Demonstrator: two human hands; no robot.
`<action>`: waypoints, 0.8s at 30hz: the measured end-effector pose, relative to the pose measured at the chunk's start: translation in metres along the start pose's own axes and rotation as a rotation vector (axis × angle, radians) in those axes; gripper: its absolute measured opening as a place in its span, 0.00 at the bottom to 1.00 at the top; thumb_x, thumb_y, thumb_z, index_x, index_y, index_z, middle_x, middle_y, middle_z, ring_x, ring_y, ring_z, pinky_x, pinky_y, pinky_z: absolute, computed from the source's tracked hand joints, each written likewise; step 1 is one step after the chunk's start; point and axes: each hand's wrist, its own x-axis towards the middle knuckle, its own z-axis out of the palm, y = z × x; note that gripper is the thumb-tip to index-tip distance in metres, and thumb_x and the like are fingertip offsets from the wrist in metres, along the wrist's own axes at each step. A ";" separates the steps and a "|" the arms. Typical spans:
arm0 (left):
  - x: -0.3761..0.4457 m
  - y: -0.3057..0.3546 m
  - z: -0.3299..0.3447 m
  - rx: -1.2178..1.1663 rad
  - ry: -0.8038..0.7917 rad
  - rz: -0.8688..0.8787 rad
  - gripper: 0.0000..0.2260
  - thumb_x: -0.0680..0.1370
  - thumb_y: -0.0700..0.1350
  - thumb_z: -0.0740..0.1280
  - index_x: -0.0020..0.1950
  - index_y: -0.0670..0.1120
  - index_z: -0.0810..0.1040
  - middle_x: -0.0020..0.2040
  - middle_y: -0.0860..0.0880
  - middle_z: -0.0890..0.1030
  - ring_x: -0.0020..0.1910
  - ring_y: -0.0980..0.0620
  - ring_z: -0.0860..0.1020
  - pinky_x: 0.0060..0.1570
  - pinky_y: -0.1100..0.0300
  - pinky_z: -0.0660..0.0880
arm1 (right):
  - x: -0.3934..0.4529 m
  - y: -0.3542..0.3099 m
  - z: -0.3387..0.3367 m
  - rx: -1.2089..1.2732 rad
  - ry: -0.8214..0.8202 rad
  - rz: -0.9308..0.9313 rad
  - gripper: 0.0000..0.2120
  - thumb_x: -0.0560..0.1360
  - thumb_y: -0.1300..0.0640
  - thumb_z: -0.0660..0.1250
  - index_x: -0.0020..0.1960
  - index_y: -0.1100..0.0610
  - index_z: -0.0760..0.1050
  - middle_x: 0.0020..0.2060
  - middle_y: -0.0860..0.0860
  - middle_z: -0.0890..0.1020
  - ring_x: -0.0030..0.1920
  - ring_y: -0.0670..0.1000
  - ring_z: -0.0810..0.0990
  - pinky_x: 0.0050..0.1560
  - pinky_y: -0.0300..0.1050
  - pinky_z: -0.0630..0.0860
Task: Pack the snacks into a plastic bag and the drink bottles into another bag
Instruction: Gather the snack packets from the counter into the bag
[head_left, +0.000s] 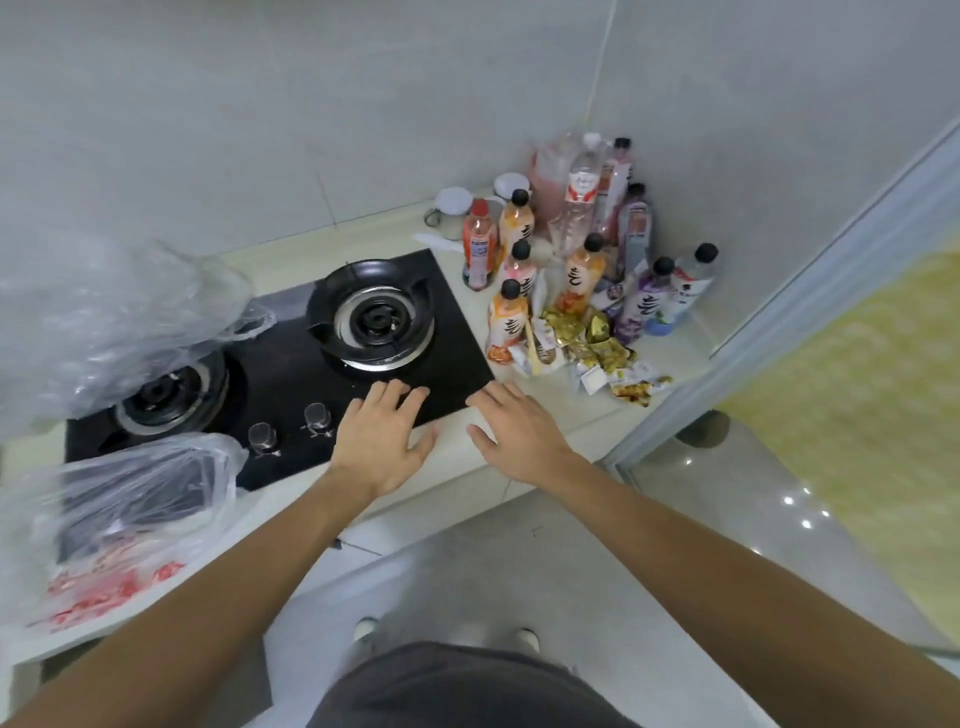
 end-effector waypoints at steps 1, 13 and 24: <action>0.010 0.017 0.003 -0.003 -0.004 0.025 0.28 0.79 0.63 0.55 0.74 0.50 0.71 0.66 0.49 0.75 0.64 0.46 0.72 0.56 0.48 0.74 | -0.006 0.016 -0.005 0.001 0.004 0.022 0.19 0.82 0.49 0.63 0.70 0.55 0.73 0.63 0.51 0.76 0.65 0.54 0.73 0.60 0.52 0.76; 0.137 0.159 0.062 -0.200 -0.111 0.213 0.25 0.82 0.59 0.60 0.76 0.49 0.67 0.69 0.46 0.73 0.67 0.44 0.71 0.56 0.47 0.76 | -0.042 0.189 -0.029 -0.024 -0.039 0.501 0.19 0.82 0.50 0.65 0.70 0.57 0.72 0.67 0.55 0.74 0.68 0.59 0.71 0.65 0.57 0.74; 0.209 0.214 0.100 -0.130 -0.269 0.234 0.23 0.81 0.56 0.62 0.74 0.49 0.69 0.69 0.46 0.71 0.68 0.44 0.68 0.55 0.48 0.75 | -0.025 0.284 -0.019 -0.068 -0.316 0.523 0.38 0.75 0.44 0.74 0.80 0.51 0.63 0.78 0.53 0.65 0.78 0.58 0.59 0.70 0.59 0.73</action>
